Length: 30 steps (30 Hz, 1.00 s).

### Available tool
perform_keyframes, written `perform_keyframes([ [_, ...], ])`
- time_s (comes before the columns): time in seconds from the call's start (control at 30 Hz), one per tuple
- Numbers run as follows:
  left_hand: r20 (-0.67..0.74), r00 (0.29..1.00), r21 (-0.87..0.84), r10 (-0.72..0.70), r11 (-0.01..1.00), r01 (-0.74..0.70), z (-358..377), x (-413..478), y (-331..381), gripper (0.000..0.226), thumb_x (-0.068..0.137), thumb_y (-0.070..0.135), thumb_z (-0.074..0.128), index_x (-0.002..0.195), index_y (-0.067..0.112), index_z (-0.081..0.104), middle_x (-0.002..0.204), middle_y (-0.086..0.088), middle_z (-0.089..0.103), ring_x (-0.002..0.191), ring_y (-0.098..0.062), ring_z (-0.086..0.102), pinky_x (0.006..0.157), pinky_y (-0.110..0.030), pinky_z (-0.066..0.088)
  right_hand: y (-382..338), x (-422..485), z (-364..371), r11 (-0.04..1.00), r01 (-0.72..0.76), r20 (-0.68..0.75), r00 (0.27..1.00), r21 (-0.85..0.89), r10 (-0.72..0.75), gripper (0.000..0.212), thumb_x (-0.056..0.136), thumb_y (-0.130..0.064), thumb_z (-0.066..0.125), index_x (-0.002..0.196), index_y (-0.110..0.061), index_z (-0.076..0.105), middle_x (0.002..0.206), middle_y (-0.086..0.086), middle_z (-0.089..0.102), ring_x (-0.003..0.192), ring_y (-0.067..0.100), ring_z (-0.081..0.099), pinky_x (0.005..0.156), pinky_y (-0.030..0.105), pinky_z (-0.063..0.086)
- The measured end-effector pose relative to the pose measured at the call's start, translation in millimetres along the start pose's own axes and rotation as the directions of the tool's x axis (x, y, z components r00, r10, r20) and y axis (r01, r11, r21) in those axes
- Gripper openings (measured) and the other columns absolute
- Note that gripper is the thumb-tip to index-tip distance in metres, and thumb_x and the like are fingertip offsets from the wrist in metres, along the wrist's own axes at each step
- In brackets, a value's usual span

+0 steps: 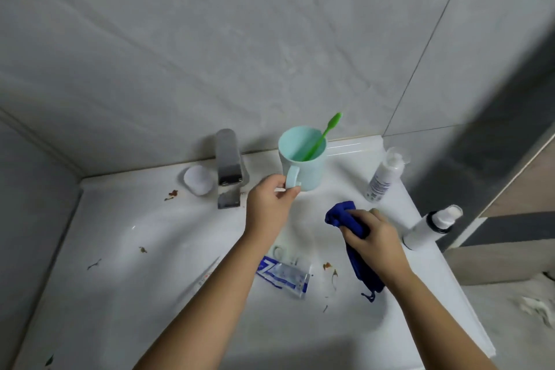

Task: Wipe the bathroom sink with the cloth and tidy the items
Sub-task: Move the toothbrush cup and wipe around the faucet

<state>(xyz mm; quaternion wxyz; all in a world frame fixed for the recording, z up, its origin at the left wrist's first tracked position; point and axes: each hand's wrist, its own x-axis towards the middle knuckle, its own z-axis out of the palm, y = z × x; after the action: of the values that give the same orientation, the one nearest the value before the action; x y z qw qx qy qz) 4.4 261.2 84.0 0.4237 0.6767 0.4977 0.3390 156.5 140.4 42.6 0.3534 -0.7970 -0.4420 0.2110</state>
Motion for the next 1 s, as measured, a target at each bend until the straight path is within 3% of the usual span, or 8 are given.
perform_keyframes([
  [0.17,-0.048,0.994,0.075,-0.098,0.992,0.102,50.0,33.0,-32.3,0.008,0.083,0.016,0.068,0.080,0.012,0.062,0.079,0.004,0.060,0.074,-0.015,0.055,0.055,-0.009,0.036,17.9,27.8,1.9,1.000,-0.024,0.041,0.999,-0.019,0.025,0.025,0.080,-0.020,0.066,0.105,-0.024,0.064,0.086,-0.002,0.052,0.070,0.012,0.054,0.064,0.017,0.035],
  [0.3,-0.079,0.984,0.080,-0.160,0.983,0.166,70.7,50.8,-48.3,0.011,0.083,0.015,0.067,0.082,0.005,0.063,0.079,-0.001,0.061,0.077,-0.020,0.057,0.063,-0.025,0.042,29.5,39.7,6.8,0.999,-0.003,0.077,0.997,-0.040,0.006,0.027,0.080,-0.020,0.067,0.106,-0.023,0.065,0.087,-0.001,0.052,0.072,0.013,0.053,0.061,0.008,0.035],
  [0.43,-0.083,0.980,0.014,-0.183,0.983,0.185,82.7,58.5,-57.0,0.010,0.081,0.012,0.069,0.078,0.007,0.060,0.074,-0.003,0.061,0.073,-0.020,0.057,0.060,-0.023,0.042,40.1,44.2,8.2,1.000,-0.013,0.098,0.995,-0.028,0.015,0.026,0.079,-0.020,0.068,0.105,-0.022,0.065,0.085,-0.001,0.052,0.071,0.015,0.057,0.066,0.019,0.040],
  [0.6,-0.062,0.986,0.000,-0.156,0.988,0.156,92.8,55.4,-66.0,0.011,0.081,0.014,0.070,0.084,0.011,0.060,0.086,-0.007,0.066,0.080,-0.021,0.061,0.066,-0.025,0.047,46.4,45.5,5.7,0.999,-0.005,0.115,0.993,-0.039,0.009,0.026,0.079,-0.020,0.068,0.105,-0.021,0.065,0.085,-0.001,0.051,0.071,0.016,0.056,0.066,0.019,0.039],
  [0.77,-0.001,0.979,-0.039,-0.202,0.979,0.202,83.9,42.2,-70.3,0.035,0.081,0.014,0.070,0.114,0.014,0.058,0.109,0.006,0.053,0.097,-0.010,0.055,0.078,-0.022,0.042,40.5,39.8,4.0,0.999,0.000,0.110,0.994,-0.054,0.006,0.027,0.079,-0.021,0.068,0.105,-0.022,0.065,0.083,-0.003,0.050,0.071,0.014,0.055,0.063,0.015,0.036],
  [0.9,-0.045,0.971,-0.035,-0.236,0.971,0.235,51.2,7.0,-83.6,0.032,0.082,0.016,0.069,0.112,0.016,0.060,0.108,0.009,0.055,0.096,-0.008,0.056,0.080,-0.022,0.043,22.1,27.9,10.2,0.995,0.059,0.107,0.993,-0.078,-0.051,0.026,0.079,-0.021,0.068,0.105,-0.022,0.065,0.085,-0.004,0.051,0.068,0.007,0.052,0.059,0.008,0.036],
  [1.0,-0.085,0.965,-0.023,-0.247,0.969,0.246,16.4,-17.3,-102.1,0.028,0.081,0.014,0.070,0.108,0.015,0.062,0.104,0.007,0.059,0.094,-0.010,0.059,0.072,-0.017,0.045,3.9,19.3,24.8,0.995,0.075,0.135,0.989,-0.067,-0.065,0.026,0.079,-0.022,0.068,0.105,-0.022,0.065,0.087,-0.004,0.052,0.069,0.007,0.053,0.062,0.009,0.036],
])
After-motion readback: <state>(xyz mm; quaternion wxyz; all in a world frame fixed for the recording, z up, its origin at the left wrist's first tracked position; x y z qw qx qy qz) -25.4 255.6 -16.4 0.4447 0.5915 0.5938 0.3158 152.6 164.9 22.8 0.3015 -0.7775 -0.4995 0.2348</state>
